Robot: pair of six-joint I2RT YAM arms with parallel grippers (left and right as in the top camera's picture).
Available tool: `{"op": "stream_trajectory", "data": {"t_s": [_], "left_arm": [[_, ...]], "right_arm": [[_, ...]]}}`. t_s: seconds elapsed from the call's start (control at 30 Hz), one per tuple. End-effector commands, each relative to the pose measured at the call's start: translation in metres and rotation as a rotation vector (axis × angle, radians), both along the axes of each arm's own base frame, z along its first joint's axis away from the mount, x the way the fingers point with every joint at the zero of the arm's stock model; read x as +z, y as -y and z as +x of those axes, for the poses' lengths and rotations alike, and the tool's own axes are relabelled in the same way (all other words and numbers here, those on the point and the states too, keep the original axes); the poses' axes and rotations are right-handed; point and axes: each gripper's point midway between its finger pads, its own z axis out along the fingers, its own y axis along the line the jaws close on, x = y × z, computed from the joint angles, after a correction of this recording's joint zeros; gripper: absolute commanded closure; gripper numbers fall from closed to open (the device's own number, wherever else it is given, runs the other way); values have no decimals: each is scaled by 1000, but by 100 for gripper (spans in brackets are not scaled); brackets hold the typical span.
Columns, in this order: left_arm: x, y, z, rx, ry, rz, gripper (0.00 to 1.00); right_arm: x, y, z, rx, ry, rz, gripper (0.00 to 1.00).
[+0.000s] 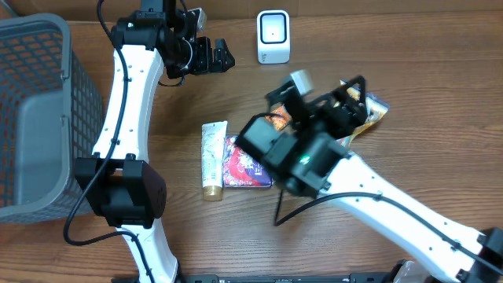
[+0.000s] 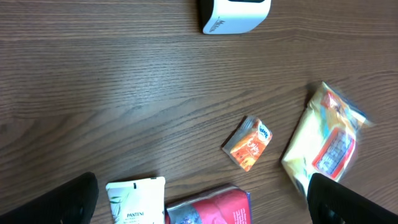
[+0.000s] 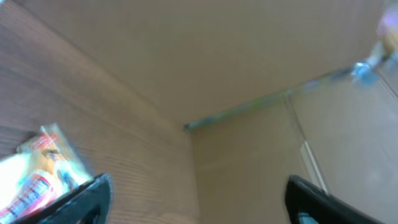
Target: Scan the item barcode
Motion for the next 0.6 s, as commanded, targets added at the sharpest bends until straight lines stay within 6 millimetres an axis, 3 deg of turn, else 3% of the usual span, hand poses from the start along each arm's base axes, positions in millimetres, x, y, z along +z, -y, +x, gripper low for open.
{"op": "stream_trajectory", "data": {"t_s": [0.0,0.03,0.07,0.13,0.17,0.23,0.3,0.37,0.43,0.5,0.57], "left_arm": [[13,-3,1,-13,43,9,0],[13,-3,1,-13,43,9,0],[13,-3,1,-17,44,11,0],[13,-3,0,-28,45,17,0],[12,-4,-1,-33,39,23,0],[9,-7,-3,-31,31,43,0],[8,-11,-3,-22,30,57,0],[9,-12,-2,-19,32,54,0],[9,-13,-1,-12,35,53,0],[10,-14,2,-11,45,56,0],[11,-17,5,-2,59,68,0]], "right_arm": [[10,-22,3,15,49,-101,4],[6,-30,3,33,49,-59,4],[-11,-50,5,89,18,83,2],[-38,-69,5,137,-54,319,0],[-61,-81,0,149,-144,482,0],[-88,-82,-6,90,-245,661,0],[-109,-66,-11,-34,-325,791,0],[-126,-43,-13,-131,-413,794,0],[-144,-17,-10,-147,-517,652,0],[-154,-9,-3,-113,-555,537,0],[-165,-14,3,-79,-582,487,0]]}}
